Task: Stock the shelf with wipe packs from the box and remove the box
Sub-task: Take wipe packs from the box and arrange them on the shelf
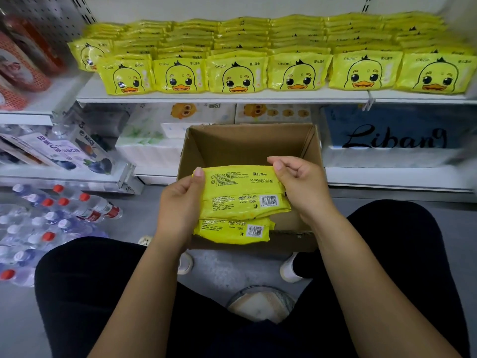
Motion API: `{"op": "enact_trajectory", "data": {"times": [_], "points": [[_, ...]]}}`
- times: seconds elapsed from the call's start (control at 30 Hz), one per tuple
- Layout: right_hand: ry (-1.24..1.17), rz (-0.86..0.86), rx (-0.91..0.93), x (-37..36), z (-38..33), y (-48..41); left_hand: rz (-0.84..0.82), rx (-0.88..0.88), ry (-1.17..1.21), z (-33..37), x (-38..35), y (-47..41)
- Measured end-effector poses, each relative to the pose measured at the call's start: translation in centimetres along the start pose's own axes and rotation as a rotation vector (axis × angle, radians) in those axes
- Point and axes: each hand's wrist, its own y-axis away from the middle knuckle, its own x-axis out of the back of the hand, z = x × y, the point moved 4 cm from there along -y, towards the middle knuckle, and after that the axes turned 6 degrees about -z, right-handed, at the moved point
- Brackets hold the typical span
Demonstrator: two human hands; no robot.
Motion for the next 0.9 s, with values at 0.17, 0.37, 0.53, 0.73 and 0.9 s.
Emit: {"op": "enact_trajectory", "data": {"times": [0.17,0.37,0.53,0.73,0.9], "points": [[-0.069,0.102,-0.036,-0.2,-0.2,-0.1,0.058,-0.03,0.024,0.2,-0.6,0.6],[-0.039,0.005,-0.234,-0.1,-0.1,0.2,0.098,-0.055,0.048,0.1,0.0,0.3],[0.099,-0.113,-0.226,-1.5,0.4,0.6,0.182,-0.068,0.098,-0.7,0.8,-0.5],[-0.231,-0.016,-0.173,-2.5,0.0,0.0,0.048,0.032,0.149,-1.4,-0.1,0.1],[-0.339,0.038,-0.171,-2.4,-0.2,0.1,-0.046,0.146,0.223,-2.4,-0.6,1.0]]}}
